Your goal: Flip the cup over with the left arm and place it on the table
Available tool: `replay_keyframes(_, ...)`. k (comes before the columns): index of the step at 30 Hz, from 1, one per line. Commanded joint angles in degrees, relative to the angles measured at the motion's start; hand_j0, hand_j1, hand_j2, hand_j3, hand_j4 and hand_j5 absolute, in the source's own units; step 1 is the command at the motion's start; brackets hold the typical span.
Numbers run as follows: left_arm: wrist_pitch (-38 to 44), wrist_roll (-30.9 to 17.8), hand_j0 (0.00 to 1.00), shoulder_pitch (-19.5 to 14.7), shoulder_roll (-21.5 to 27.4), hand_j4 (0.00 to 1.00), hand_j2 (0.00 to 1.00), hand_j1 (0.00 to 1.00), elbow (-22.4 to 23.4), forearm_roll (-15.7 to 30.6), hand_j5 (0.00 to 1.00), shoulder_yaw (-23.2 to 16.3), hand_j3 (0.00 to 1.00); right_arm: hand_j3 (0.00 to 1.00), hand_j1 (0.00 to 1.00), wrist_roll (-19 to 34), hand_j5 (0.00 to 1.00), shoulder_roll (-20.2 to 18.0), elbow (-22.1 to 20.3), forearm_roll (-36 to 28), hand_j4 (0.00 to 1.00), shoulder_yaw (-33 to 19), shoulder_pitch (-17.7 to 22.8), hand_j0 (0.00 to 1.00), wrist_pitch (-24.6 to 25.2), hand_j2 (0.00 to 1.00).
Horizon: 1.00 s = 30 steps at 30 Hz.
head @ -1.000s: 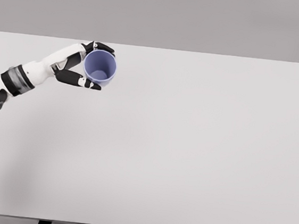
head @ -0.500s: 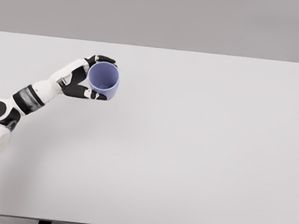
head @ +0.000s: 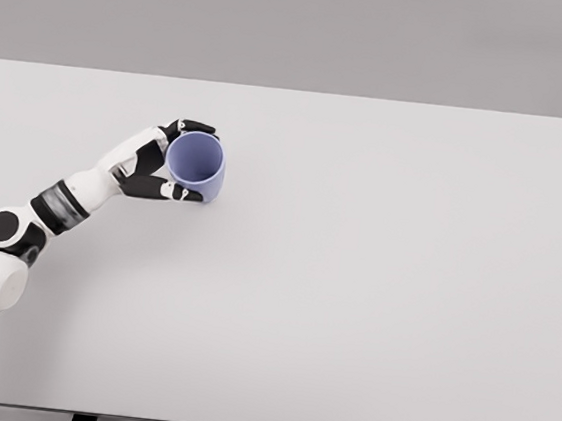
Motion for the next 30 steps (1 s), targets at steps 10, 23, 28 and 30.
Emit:
replay_keyframes(10, 2.82, 0.0, 0.71, 0.79, -0.13, 0.71, 0.71, 0.71, -0.03, 0.78, 0.71, -0.11, 0.71, 1.0, 1.0, 0.01, 1.0, 0.0, 0.0, 0.0, 1.0, 0.0, 0.0, 1.0, 0.0, 1.0)
replay_keyframes(23, 2.65, 0.0, 0.9, 1.23, -0.13, 0.9, 0.9, 0.9, -0.12, 0.26, 0.9, -0.11, 0.9, 1.0, 1.0, 0.01, 1.0, 0.0, 0.0, 0.0, 1.0, 0.0, 0.0, 1.0, 0.0, 1.0)
replay_keyframes(28, 2.38, 0.0, 0.91, 1.23, -0.04, 0.91, 0.91, 0.91, -0.12, 0.17, 0.91, -0.02, 0.91, 1.0, 1.0, 0.01, 1.0, 0.0, 0.0, 0.0, 1.0, 0.0, 0.0, 1.0, 0.0, 1.0)
replay_keyframes(30, 2.21, 0.0, 0.93, 1.23, -0.04, 0.93, 0.93, 0.93, -0.12, 0.08, 0.93, -0.02, 0.93, 1.0, 1.0, 0.01, 1.0, 0.0, 0.0, 0.0, 1.0, 0.0, 0.0, 1.0, 0.0, 1.0)
